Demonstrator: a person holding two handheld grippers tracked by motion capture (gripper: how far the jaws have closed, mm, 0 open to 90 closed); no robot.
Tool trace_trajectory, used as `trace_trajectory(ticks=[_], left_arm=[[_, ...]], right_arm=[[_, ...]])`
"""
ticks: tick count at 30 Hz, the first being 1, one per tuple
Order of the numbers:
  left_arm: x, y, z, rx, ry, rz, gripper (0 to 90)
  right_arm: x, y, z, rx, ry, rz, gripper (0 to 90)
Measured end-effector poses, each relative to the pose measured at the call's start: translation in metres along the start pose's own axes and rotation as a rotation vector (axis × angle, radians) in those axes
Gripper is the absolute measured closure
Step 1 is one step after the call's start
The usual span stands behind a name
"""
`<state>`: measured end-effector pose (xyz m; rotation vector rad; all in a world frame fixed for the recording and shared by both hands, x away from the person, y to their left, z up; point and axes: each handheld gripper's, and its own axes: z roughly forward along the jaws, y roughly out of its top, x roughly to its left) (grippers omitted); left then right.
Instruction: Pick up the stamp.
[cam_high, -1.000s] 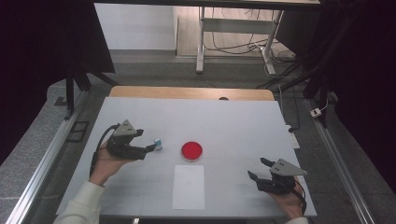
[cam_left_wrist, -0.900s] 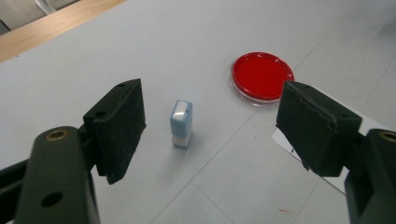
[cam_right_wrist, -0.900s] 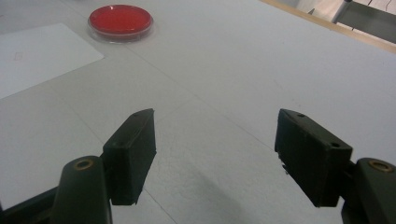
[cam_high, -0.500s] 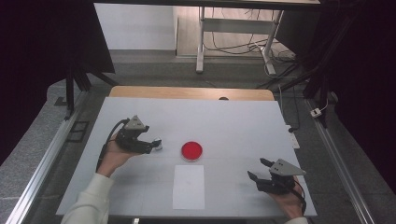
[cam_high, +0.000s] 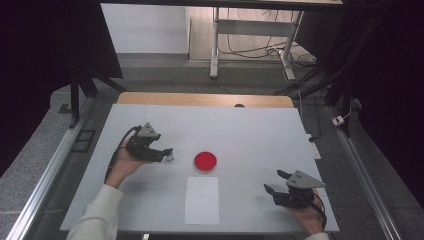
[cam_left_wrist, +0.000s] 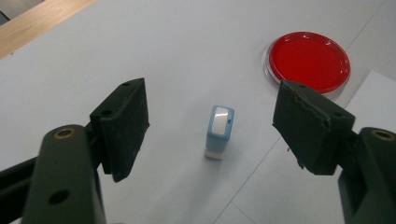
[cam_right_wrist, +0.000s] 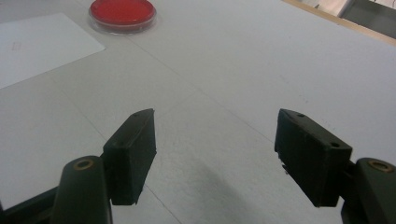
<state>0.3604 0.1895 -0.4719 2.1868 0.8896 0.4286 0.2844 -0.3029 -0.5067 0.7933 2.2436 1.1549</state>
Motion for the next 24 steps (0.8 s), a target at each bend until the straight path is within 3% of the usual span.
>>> trace_trajectory(ticks=[10, 24], left_arm=[[0.001, -0.003, 0.007, 0.026, -0.018, 0.042, 31.4], [-0.001, -0.007, 0.025, 0.08, -0.035, 0.069, 39.1]], right_arm=[[0.0, -0.001, 0.002, 0.005, 0.004, -0.002, 28.9], [0.0, -0.002, 0.002, 0.014, 0.002, -0.001, 29.0]])
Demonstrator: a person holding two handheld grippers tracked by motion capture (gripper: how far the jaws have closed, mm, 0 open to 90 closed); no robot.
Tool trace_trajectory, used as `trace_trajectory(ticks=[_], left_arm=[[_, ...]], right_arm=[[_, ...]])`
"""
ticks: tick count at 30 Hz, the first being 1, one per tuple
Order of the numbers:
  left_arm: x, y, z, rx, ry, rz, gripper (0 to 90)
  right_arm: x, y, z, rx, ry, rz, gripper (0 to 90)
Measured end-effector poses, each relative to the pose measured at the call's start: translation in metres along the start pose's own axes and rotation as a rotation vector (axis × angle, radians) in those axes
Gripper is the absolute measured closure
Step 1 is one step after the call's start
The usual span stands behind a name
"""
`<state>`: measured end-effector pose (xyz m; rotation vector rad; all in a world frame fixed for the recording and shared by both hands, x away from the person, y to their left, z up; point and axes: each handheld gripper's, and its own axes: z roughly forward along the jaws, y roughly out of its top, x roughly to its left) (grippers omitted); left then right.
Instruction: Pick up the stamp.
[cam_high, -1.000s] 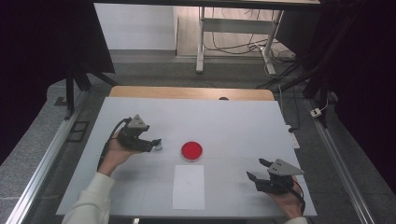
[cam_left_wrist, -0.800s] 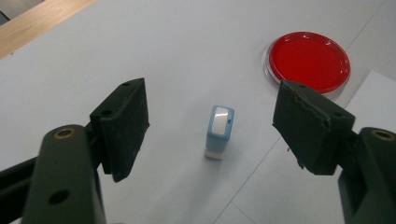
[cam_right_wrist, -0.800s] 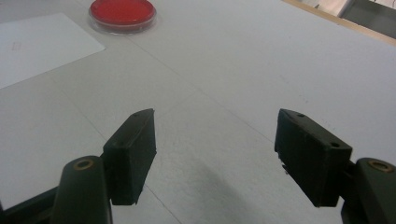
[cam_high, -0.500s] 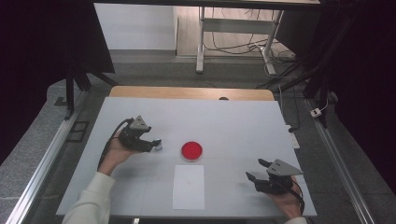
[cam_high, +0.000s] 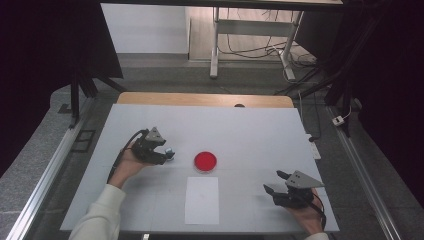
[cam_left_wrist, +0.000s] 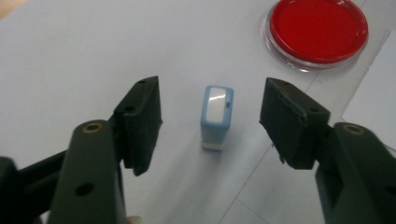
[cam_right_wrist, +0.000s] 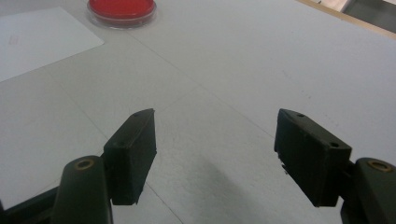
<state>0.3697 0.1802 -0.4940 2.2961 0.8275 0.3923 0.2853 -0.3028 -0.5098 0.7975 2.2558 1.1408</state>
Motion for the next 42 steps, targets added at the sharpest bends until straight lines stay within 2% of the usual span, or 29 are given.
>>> trace_trajectory(ticks=[5, 18, 23, 28, 38, 42], left_arm=[[-0.0013, -0.0005, 0.0025, 0.005, -0.014, 0.008, 45.9], [-0.0039, -0.0023, 0.0074, 0.019, 0.0, 0.028, 58.0], [-0.0044, -0.0027, 0.0079, 0.021, 0.002, 0.039, 66.0], [-0.0041, -0.0032, 0.0076, 0.015, 0.017, 0.034, 71.6], [-0.0055, -0.0034, 0.0075, 0.007, 0.014, 0.046, 74.9], [-0.006, -0.0029, 0.0067, 0.015, 0.028, 0.055, 75.1]], right_arm=[[0.0, -0.0001, -0.0003, -0.001, -0.003, -0.003, 29.3], [-0.0003, -0.0004, -0.0008, 0.0, -0.005, -0.005, 29.4], [-0.0004, -0.0007, -0.0007, 0.002, -0.006, -0.008, 29.4], [-0.0005, -0.0009, -0.0007, 0.002, -0.007, -0.009, 29.5], [-0.0002, -0.0013, -0.0003, -0.003, -0.006, -0.009, 29.5], [0.0, -0.0012, -0.0002, -0.005, -0.004, -0.009, 29.5]])
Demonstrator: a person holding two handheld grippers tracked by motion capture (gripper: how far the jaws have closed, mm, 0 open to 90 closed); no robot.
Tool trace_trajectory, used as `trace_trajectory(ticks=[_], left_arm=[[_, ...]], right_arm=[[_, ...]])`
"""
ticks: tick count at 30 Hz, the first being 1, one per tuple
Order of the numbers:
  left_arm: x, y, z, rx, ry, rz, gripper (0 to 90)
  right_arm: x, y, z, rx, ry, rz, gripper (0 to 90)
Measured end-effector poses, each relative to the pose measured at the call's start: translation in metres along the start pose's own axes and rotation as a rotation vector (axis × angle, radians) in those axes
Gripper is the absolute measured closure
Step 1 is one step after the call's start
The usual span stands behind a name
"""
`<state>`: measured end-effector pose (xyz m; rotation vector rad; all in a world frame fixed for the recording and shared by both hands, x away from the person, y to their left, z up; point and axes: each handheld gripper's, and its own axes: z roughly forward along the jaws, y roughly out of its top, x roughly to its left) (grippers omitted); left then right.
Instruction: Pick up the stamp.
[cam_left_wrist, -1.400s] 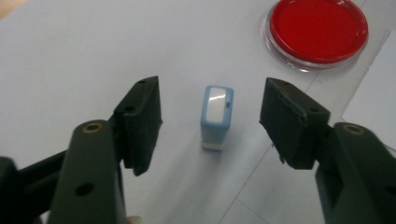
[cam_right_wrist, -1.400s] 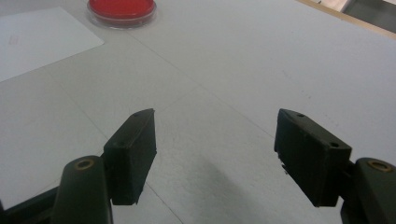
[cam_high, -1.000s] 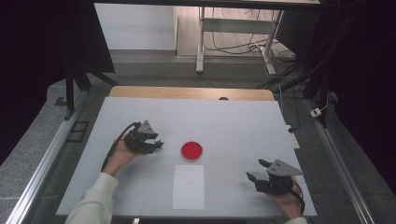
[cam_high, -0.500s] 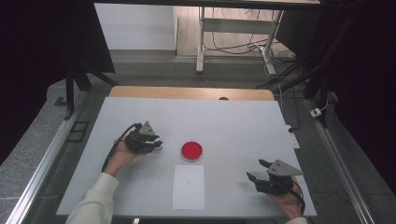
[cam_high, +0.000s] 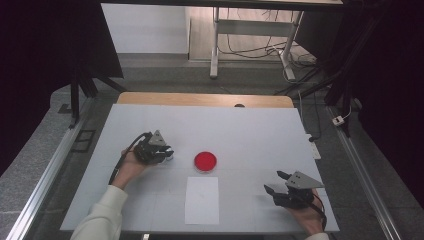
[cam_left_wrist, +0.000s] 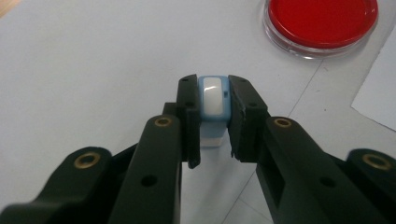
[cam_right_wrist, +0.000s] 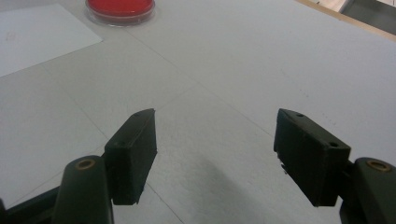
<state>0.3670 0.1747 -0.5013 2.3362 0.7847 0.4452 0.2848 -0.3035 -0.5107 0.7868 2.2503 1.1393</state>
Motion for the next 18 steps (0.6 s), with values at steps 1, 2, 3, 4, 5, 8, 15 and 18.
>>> trace_trajectory(ticks=[1, 2, 3, 4, 5, 8, 15, 18], left_arm=[[0.0, 0.0, 0.0, 0.002, 0.002, 0.002, 75.1], [0.0, 0.0, -0.001, 0.003, 0.005, 0.002, 75.1], [0.0, 0.0, -0.001, -0.001, 0.002, 0.0, 75.2], [0.0, 0.0, -0.002, -0.002, 0.001, -0.001, 75.2], [0.0, 0.0, -0.002, -0.004, 0.003, -0.004, 75.2], [0.001, 0.0, -0.004, -0.01, 0.004, -0.011, 75.2], [0.0, 0.002, -0.01, -0.033, 0.004, -0.019, 75.2], [-0.001, 0.003, -0.013, -0.046, 0.0, -0.027, 75.2]], right_arm=[[0.0, 0.0, 0.0, 0.001, -0.001, 0.0, 29.5], [0.0, 0.0, 0.0, 0.001, -0.001, 0.0, 29.5], [0.0, 0.0, 0.0, -0.002, -0.001, 0.0, 29.5], [0.0, 0.0, 0.0, -0.003, -0.001, -0.001, 29.5], [0.0, 0.0, 0.0, -0.003, -0.003, -0.001, 29.5], [0.0, 0.0, 0.0, -0.004, -0.006, -0.004, 29.5], [0.001, 0.0, -0.001, -0.001, -0.015, -0.01, 29.5], [0.001, -0.001, -0.001, -0.003, -0.022, -0.011, 29.5]])
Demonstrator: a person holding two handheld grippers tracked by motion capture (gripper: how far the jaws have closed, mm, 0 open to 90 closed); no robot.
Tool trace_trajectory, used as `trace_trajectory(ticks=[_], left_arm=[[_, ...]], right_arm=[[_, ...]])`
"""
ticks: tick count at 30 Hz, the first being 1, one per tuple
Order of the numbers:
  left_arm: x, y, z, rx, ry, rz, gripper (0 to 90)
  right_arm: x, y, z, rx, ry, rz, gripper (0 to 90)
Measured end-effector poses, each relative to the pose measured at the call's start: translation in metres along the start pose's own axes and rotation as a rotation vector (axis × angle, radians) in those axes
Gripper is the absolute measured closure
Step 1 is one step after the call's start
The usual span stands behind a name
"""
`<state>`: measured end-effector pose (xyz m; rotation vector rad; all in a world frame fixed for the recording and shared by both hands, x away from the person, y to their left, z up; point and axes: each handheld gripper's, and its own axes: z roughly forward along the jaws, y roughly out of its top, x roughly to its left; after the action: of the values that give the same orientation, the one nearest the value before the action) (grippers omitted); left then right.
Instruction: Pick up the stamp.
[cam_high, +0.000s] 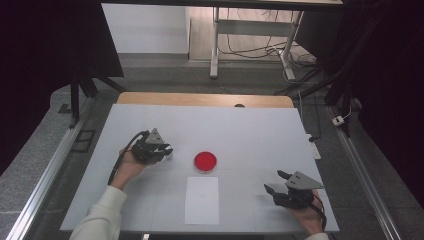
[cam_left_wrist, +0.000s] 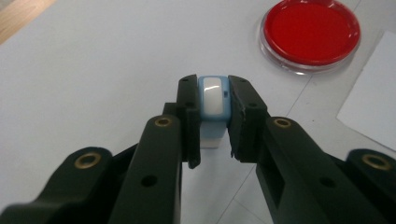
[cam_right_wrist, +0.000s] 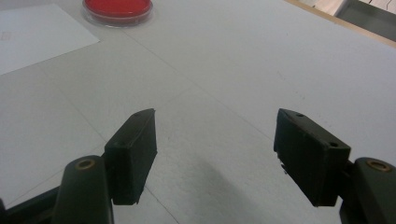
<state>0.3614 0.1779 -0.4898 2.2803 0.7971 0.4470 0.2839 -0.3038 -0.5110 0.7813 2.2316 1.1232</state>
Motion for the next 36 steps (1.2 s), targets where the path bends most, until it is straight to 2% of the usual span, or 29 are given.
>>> trace_trajectory(ticks=[21, 31, 36], left_arm=[[-0.006, 0.007, -0.023, -0.079, -0.018, -0.041, 75.2], [-0.008, 0.008, -0.03, -0.099, -0.018, -0.055, 75.1], [-0.013, 0.01, -0.032, -0.105, -0.017, -0.057, 75.2]], right_arm=[[-0.002, -0.001, 0.0, -0.02, -0.016, 0.02, 29.9], [-0.001, -0.001, 0.0, -0.019, -0.018, 0.016, 30.3], [-0.001, -0.001, 0.0, -0.022, -0.018, 0.022, 30.3]])
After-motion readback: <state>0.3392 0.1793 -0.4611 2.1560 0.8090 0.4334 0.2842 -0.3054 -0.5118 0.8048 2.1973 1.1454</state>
